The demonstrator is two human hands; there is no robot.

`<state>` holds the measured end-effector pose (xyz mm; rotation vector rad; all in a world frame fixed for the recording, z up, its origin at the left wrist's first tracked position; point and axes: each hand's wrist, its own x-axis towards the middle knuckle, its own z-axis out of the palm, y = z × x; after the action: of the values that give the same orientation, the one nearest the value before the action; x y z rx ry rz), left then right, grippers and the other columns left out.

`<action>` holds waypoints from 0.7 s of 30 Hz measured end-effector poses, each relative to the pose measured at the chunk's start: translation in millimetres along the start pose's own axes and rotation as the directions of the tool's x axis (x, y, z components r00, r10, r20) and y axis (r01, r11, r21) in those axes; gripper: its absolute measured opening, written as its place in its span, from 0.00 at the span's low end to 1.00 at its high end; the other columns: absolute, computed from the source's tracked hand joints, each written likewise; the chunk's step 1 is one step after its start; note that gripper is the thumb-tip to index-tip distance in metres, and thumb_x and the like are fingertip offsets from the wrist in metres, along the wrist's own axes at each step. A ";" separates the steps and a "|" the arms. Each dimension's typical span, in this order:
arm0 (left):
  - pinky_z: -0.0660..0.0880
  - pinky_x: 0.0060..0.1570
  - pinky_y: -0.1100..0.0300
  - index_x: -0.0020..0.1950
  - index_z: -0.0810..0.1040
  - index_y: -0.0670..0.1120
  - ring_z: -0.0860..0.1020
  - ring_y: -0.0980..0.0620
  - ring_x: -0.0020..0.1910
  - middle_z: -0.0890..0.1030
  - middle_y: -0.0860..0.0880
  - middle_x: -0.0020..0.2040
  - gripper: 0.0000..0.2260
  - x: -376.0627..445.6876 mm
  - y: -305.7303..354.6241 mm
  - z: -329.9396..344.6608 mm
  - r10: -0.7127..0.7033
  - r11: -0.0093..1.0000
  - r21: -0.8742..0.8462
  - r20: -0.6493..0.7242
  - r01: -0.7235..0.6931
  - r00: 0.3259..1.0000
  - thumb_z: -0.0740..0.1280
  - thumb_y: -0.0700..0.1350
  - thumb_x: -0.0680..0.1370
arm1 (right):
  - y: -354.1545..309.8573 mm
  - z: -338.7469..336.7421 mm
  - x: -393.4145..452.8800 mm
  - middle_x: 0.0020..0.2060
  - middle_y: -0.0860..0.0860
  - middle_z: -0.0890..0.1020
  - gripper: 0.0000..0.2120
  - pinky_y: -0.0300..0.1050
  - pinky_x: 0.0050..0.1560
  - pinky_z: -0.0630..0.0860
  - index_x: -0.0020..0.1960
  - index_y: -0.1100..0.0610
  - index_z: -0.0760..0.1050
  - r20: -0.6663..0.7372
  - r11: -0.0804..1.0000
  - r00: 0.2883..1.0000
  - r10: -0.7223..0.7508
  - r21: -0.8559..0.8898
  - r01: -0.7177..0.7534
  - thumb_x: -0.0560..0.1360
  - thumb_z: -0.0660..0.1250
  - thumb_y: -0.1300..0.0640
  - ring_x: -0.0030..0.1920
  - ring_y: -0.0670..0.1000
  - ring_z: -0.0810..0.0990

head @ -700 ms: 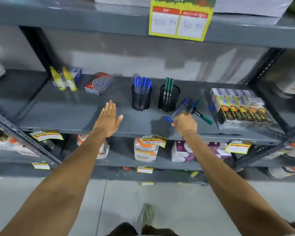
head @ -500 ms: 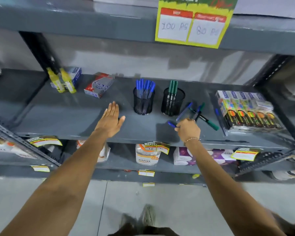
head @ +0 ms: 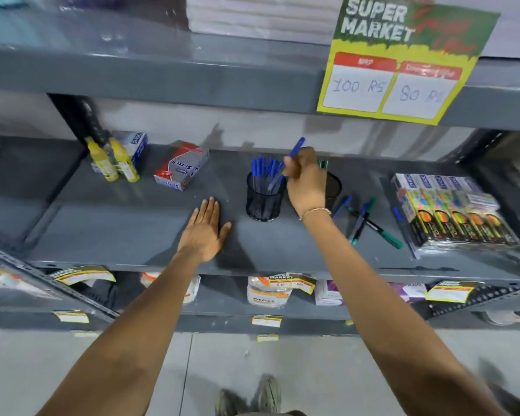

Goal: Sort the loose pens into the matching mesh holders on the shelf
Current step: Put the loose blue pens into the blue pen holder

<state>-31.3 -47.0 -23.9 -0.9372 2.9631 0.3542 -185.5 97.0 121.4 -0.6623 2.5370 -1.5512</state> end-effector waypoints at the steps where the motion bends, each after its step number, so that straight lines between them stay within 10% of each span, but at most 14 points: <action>1: 0.42 0.76 0.54 0.77 0.44 0.40 0.44 0.48 0.78 0.45 0.44 0.79 0.31 0.2 -0.2 0.8 0.000 1.000 0.002 -0.010 0.000 1.000 0.45 0.58 0.81 | 4.3 9.8 1.6 0.41 0.56 0.82 0.08 0.46 0.43 0.75 0.49 0.60 0.73 0.061 0.991 0.998 -0.027 -0.127 0.035 0.79 0.60 0.55 0.40 0.57 0.79; 13: 0.44 0.77 0.54 0.77 0.46 0.40 0.46 0.48 0.78 0.48 0.44 0.79 0.32 0.8 0.3 3.6 0.006 1.000 0.024 -0.048 -0.005 0.999 0.45 0.59 0.81 | 17.5 35.1 8.1 0.42 0.55 0.85 0.14 0.46 0.43 0.77 0.47 0.56 0.80 0.118 0.927 0.993 0.007 -0.374 0.038 0.75 0.66 0.46 0.46 0.58 0.83; 21: 0.41 0.76 0.52 0.77 0.42 0.39 0.42 0.47 0.78 0.43 0.42 0.79 0.32 6.8 -0.7 -0.3 0.015 1.000 0.017 0.026 -0.016 1.000 0.46 0.57 0.81 | 52.3 -28.3 8.2 0.38 0.57 0.84 0.18 0.45 0.36 0.76 0.46 0.56 0.78 -0.304 0.928 0.953 0.003 -0.354 -0.116 0.79 0.58 0.44 0.40 0.59 0.83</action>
<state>-36.5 -51.5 -24.4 -0.9012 2.9466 0.3383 -217.7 137.3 90.8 -0.3954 3.0861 -1.2436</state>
